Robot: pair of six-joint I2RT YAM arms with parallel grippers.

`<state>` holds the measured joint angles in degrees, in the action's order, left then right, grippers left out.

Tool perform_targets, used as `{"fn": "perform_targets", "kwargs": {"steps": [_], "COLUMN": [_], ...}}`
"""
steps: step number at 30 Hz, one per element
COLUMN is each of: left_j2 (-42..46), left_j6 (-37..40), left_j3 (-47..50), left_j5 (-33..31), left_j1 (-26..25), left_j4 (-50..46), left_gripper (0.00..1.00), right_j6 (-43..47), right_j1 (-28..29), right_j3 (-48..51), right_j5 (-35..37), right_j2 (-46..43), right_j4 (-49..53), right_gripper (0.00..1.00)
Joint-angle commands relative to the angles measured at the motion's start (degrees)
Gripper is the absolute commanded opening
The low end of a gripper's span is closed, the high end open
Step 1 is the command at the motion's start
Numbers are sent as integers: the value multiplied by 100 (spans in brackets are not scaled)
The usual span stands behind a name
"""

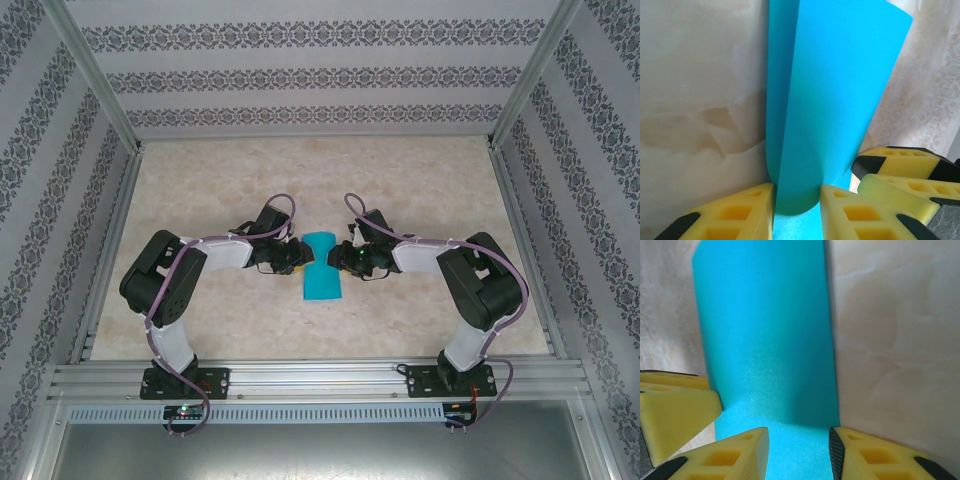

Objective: Fold a paper plane with a square sheet of paper (pick it up from the middle)
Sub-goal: Fold the triangle a second time at the center of the table.

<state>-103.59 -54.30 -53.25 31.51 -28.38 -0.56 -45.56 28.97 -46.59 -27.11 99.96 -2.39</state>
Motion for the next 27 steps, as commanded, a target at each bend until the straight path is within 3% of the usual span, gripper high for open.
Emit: {"fn": "perform_targets", "kwargs": {"steps": [1, 7, 13, 27], "left_j2": [23, 32, 122, 424], "left_j6": [-87, -236, -156, -65], "left_j3": [5, 60, -55, -141], "left_j5": [86, 207, -28, -4], "left_j1": [43, 45, 51, 39], "left_j4": [279, 617, 104, -65], "left_gripper": [30, 30, 31, 30], "right_j6": [-67, -67, -84, -80], "right_j1": [-41, -41, -52, -67], "right_j3": [114, 115, 115, 142], "right_j5": [-64, -135, -109, -75], "right_j2": [86, 32, 23, -38], "right_j4": [8, -110, -112, -61], "right_gripper": [39, 39, 39, 39]}}
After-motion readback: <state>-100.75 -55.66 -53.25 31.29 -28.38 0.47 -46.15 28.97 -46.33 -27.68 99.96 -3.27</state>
